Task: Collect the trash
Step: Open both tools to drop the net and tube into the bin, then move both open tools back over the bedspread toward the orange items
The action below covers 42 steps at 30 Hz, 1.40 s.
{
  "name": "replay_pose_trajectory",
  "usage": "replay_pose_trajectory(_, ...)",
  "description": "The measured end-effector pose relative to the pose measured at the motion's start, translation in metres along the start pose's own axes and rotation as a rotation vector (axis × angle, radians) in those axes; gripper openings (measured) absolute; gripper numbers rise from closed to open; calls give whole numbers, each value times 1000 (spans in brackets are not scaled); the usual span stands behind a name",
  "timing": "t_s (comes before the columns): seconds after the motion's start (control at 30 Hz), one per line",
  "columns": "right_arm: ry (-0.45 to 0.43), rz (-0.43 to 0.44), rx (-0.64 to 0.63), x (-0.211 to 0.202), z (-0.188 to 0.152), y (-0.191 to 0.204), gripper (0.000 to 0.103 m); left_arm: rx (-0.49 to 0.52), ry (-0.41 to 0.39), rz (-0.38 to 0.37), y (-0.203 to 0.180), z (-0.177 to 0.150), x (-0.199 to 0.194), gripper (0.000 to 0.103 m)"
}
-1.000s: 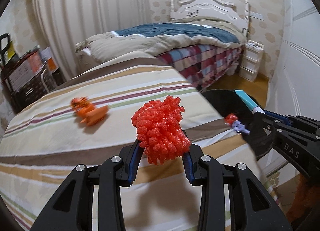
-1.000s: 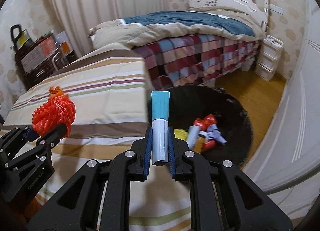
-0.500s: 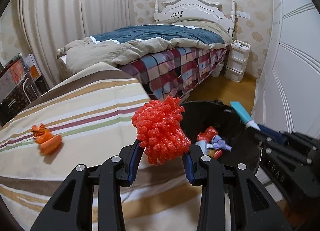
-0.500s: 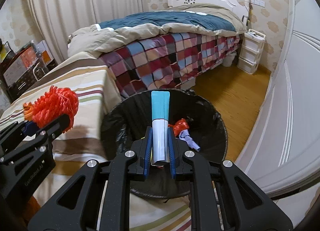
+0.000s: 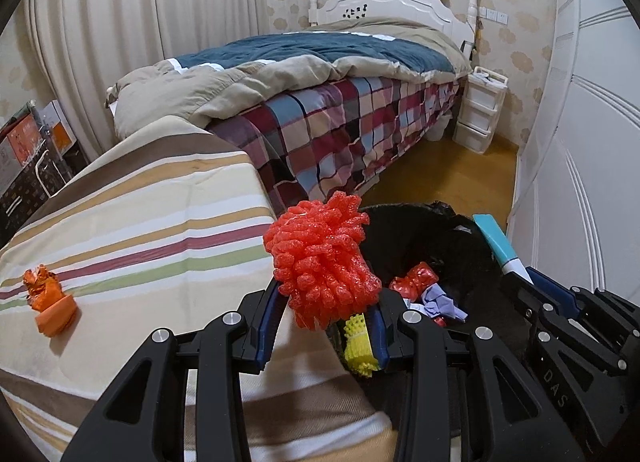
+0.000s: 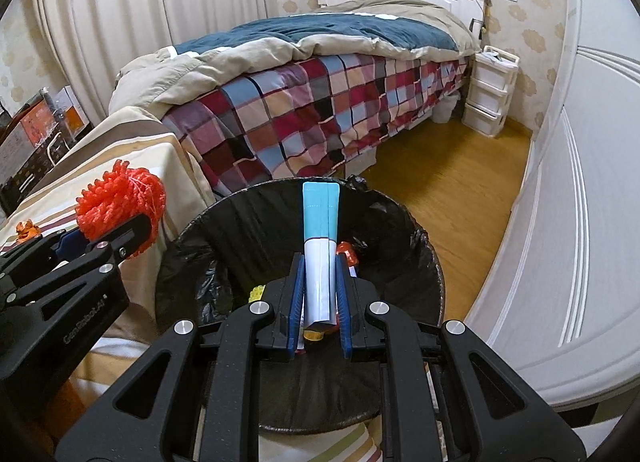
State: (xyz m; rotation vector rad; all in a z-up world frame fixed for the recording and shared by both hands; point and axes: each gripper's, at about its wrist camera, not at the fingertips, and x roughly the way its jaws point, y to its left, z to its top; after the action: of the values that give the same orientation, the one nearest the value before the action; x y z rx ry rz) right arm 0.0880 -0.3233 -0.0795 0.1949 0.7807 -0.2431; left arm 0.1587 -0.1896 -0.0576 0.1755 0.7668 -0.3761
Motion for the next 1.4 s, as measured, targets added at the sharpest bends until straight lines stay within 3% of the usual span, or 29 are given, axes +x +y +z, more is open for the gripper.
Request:
replay_pose_trajectory(0.13,9,0,12,8,1,-3,16,1,13,-3,-3,2,5,38)
replay_pose_trajectory(0.23,13,0,16,11,2,-5,18,9,18,-1,-5,3,7,45)
replay_pose_trajectory(0.3,8,-6,23,12,2,-7,20,6,22,6,-4,4,7,60)
replay_pose_trajectory(0.4,4,-12,34,13,2,-9,30,-8,2,12,-2,4,4,72)
replay_pose_trajectory(0.6,-14,-42,39,7,1,-13,46,-7,-7,24,-3,4,0,80)
replay_pose_trajectory(0.73,-34,-65,47,0,1,-16,59,1,-10,40,-4,3,-1,82)
replay_pose_trajectory(0.93,-48,-79,44,-8,3,-16,69,11,-20,52,-5,2,-6,83)
replay_pose_trajectory(1.17,-56,-82,41,-15,2,-14,77,-10,-26,84,7,0,-16,85)
replay_pose_trajectory(1.4,-56,-73,39,-21,1,-6,78,-28,-25,127,27,-8,-28,85)
